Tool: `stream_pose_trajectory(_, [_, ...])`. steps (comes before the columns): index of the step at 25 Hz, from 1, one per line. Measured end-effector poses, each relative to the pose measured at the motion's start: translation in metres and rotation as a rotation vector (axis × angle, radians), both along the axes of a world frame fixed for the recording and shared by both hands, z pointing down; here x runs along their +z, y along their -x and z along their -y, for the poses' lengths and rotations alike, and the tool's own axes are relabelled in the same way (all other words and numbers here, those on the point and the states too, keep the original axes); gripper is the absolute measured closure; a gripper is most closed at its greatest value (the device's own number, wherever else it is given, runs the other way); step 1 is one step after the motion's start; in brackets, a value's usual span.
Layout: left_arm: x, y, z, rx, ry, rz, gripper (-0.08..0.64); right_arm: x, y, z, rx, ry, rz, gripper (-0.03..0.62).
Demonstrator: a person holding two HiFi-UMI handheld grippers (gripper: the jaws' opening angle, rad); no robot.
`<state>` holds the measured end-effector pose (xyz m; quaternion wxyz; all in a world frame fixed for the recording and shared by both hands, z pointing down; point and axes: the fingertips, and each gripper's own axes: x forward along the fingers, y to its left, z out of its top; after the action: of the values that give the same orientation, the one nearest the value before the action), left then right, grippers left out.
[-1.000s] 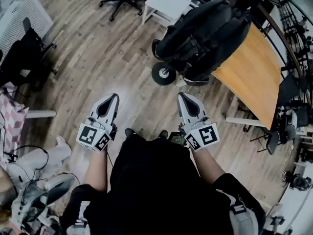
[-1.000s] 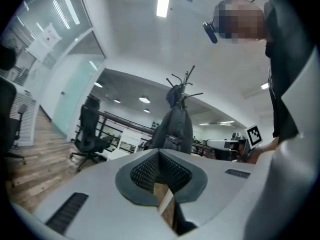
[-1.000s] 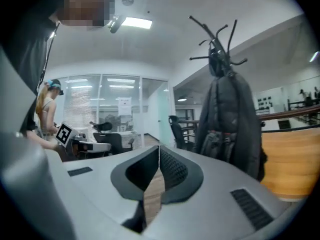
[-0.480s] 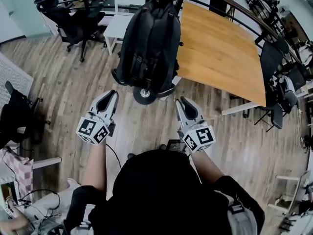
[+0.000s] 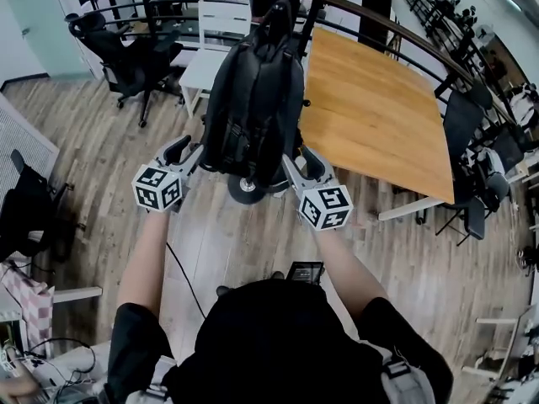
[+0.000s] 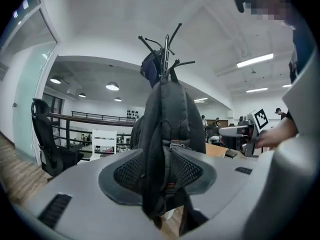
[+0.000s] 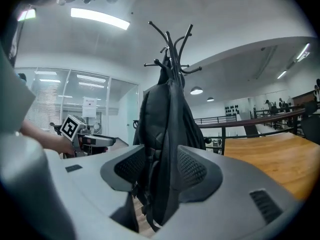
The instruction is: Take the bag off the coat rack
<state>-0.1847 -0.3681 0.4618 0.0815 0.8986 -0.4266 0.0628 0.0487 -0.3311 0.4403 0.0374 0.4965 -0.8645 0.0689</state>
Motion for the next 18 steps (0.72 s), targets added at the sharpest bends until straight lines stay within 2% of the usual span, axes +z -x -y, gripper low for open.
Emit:
stream_pose_trajectory(6, [0.016,-0.012,0.044,0.041,0.053,0.086,0.346,0.023,-0.004,0.038,0.069,0.076,-0.031,0.376])
stream_pose_trajectory(11, [0.035,-0.02,0.067,0.067,0.102,0.118,0.295,0.043,0.005,0.054,0.058,0.127,-0.054,0.37])
stream_pose_trajectory(15, [0.057,-0.031,0.08,0.098,0.16,0.168,0.293,0.049,0.005,0.062,0.104,0.12,-0.078,0.37])
stream_pose_trajectory(18, [0.064,-0.042,0.085,0.12,0.191,0.156,0.295,0.048,0.005,0.065,0.114,0.115,-0.089,0.373])
